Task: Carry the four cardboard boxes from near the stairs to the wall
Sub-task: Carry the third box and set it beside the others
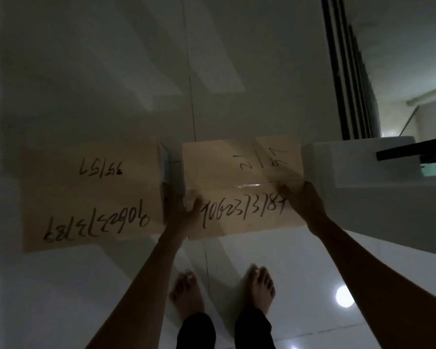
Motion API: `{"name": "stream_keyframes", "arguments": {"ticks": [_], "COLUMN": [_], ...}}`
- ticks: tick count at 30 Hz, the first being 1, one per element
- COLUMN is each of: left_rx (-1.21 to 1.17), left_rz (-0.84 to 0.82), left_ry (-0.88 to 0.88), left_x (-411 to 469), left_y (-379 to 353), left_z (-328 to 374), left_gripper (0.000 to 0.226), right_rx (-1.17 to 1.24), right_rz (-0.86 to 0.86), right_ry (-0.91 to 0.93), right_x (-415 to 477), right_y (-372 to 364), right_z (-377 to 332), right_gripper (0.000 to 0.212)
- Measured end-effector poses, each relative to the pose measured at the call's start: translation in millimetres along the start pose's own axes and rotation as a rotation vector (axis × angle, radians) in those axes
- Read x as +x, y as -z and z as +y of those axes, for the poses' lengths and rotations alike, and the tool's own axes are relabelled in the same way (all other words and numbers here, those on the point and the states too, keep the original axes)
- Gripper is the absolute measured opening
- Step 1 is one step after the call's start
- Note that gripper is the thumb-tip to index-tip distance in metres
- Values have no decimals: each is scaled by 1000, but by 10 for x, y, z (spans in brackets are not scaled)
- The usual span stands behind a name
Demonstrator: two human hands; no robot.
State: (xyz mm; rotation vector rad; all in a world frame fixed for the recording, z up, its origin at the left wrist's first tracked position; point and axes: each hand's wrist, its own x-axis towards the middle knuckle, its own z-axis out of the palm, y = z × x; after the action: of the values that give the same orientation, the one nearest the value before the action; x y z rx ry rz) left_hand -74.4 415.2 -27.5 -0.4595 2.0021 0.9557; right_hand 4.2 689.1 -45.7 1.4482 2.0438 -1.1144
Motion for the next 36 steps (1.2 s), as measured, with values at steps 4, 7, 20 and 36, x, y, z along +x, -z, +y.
{"name": "stream_keyframes", "arguments": {"ticks": [4, 7, 20, 36], "left_rx": [-114, -158, -222, -797], "left_rz": [92, 140, 313, 888], "left_ry": [-10, -32, -30, 244], "left_x": [-189, -570, -4260, -7780], "left_y": [-83, 115, 2091, 1710], "left_z": [-19, 108, 947, -1326], "left_gripper": [25, 36, 52, 84], "right_rx": [104, 107, 2, -496], "right_rz": [40, 58, -57, -623], "right_ry": [10, -1, 331, 1051], "right_x": [-197, -633, -4073, -6886], "right_y": [69, 317, 2069, 1837], "right_z": [0, -143, -1779, -1516], "right_gripper": [71, 69, 70, 83]}}
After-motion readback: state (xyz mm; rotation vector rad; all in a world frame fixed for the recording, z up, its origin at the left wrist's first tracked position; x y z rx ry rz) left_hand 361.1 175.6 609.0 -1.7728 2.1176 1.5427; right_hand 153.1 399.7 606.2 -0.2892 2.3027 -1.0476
